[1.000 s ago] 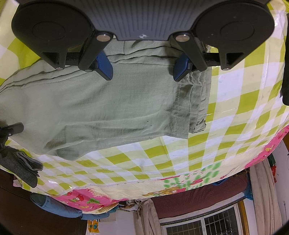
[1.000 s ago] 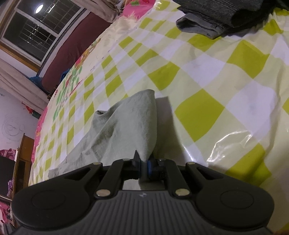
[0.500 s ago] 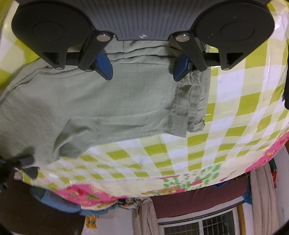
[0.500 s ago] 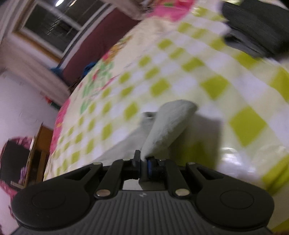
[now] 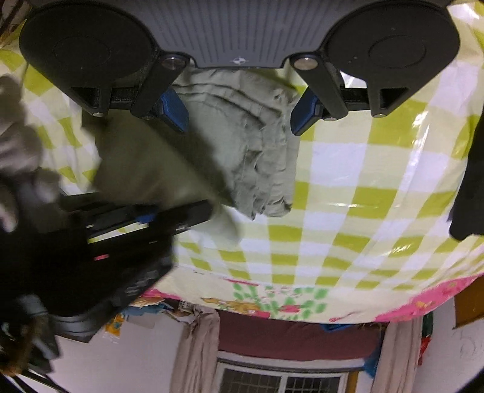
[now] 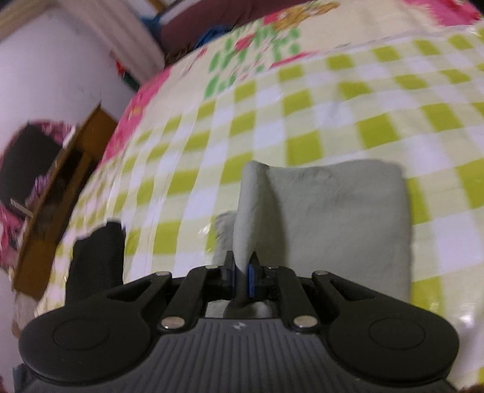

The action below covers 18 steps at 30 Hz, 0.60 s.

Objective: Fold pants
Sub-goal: 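Fold the held trouser half over the other half with the right gripper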

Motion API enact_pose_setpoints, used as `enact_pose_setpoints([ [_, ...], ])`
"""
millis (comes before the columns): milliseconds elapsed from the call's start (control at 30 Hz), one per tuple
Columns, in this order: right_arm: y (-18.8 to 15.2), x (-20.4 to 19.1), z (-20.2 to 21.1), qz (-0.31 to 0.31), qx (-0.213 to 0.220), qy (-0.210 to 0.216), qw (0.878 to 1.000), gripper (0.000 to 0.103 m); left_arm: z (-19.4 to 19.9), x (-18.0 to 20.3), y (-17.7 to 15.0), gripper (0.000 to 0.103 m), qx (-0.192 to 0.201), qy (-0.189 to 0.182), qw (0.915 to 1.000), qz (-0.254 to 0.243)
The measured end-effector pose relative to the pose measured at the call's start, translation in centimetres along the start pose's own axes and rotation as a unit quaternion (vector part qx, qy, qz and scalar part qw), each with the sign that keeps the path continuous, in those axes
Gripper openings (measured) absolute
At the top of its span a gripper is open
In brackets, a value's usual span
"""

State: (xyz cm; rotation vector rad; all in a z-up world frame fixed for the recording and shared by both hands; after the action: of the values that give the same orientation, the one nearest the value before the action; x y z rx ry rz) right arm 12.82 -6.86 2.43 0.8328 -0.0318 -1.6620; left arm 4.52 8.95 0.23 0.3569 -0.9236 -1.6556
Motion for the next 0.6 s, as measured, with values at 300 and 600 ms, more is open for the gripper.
enact_pose_setpoints([
  [300,-0.2,-3.4,-2.1,0.034,-0.017,0.008,0.999,0.013,1.4,-1.8,-0.3,0.087,0.017,-0.005,0.9995,0.028],
  [600,0.5,-2.3,-2.3,0.055,-0.035,-0.052,0.997,0.035,3.9,-0.5,-0.7,0.087,0.054,-0.034,0.9979,0.003],
])
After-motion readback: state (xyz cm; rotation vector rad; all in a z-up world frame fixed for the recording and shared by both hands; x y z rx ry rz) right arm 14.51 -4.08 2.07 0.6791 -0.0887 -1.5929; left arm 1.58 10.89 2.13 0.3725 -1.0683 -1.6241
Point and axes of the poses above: each gripper's, at about its wrist camera, not at the fingertips, and z roughly against the way its jaws point, x to its right, y to its top, the point moved 2 cm from there along -z, roughly the way its jaws point, and after that the axes turned 2 degrees about -y, right-handed, at the moved point
